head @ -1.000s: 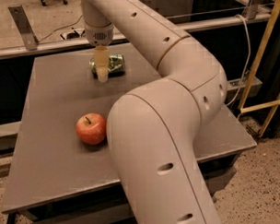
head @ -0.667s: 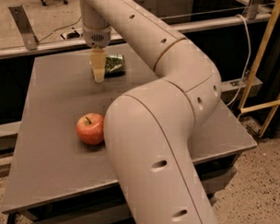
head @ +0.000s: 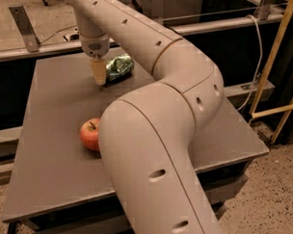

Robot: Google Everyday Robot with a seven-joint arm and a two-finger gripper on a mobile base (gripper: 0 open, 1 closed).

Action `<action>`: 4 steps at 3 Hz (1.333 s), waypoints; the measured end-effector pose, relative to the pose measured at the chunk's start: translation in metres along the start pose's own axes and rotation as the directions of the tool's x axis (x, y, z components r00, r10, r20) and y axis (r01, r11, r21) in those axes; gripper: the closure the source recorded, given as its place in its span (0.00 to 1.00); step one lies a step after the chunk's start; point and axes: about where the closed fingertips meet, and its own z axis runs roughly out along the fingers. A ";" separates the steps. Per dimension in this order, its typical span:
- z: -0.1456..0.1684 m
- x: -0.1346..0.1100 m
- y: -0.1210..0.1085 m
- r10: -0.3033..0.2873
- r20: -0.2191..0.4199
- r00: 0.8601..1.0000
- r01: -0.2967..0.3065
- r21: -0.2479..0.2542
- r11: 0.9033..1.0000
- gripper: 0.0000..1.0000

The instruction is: Place green can upright

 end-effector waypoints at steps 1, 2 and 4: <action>0.008 0.008 0.008 -0.009 -0.036 0.999 0.009 -0.014 1.000 0.89; 0.008 0.008 0.008 -0.009 -0.036 0.999 0.009 -0.014 1.000 0.75; -0.046 0.034 0.017 0.018 0.100 0.995 -0.019 0.006 1.000 0.29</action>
Offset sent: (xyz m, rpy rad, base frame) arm -0.0351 -0.0554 0.0103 -0.0240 0.0776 0.0064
